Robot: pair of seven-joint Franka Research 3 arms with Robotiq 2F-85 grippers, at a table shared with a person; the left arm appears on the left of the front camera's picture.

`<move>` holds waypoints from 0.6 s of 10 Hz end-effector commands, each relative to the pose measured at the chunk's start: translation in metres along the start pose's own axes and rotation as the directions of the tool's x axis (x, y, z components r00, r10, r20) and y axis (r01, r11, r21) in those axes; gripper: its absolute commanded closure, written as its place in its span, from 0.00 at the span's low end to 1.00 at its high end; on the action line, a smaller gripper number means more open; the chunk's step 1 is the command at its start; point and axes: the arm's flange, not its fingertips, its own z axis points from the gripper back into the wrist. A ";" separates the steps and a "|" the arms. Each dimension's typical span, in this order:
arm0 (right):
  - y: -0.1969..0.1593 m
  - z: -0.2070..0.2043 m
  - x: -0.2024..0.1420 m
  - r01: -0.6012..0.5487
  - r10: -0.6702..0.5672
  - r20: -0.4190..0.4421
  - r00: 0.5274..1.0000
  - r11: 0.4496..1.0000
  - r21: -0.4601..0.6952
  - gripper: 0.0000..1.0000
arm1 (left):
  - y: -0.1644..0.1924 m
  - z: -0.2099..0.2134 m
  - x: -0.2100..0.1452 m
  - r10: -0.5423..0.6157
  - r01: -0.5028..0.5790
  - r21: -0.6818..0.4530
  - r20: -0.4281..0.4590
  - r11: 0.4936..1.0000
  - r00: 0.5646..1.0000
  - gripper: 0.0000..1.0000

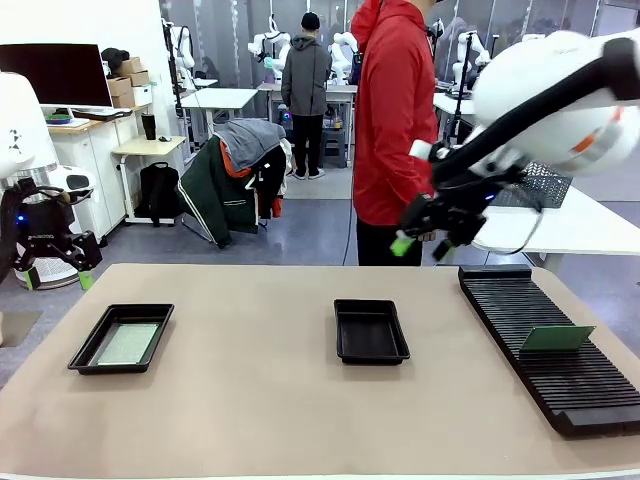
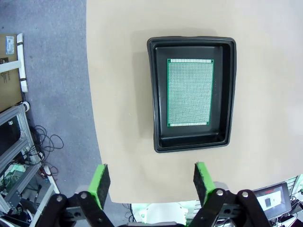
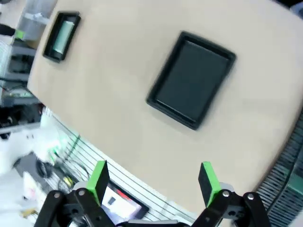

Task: Inspect and transfer BCBs to ESD trays.
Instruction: Pick up the Blank PCB from the PCB Rack and place it in the right ESD tray.

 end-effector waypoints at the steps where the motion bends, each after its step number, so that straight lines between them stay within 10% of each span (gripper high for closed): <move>1: -0.018 0.044 -0.020 -0.182 0.179 -0.048 0.983 0.981 -0.062 0.00 | -0.001 -0.001 -0.001 0.001 -0.001 -0.003 0.003 1.000 1.000 0.06; 6: -0.087 0.148 -0.062 -0.636 0.585 -0.294 0.755 0.764 -0.112 0.00 | -0.001 -0.001 -0.001 0.001 -0.001 -0.003 0.003 1.000 1.000 0.06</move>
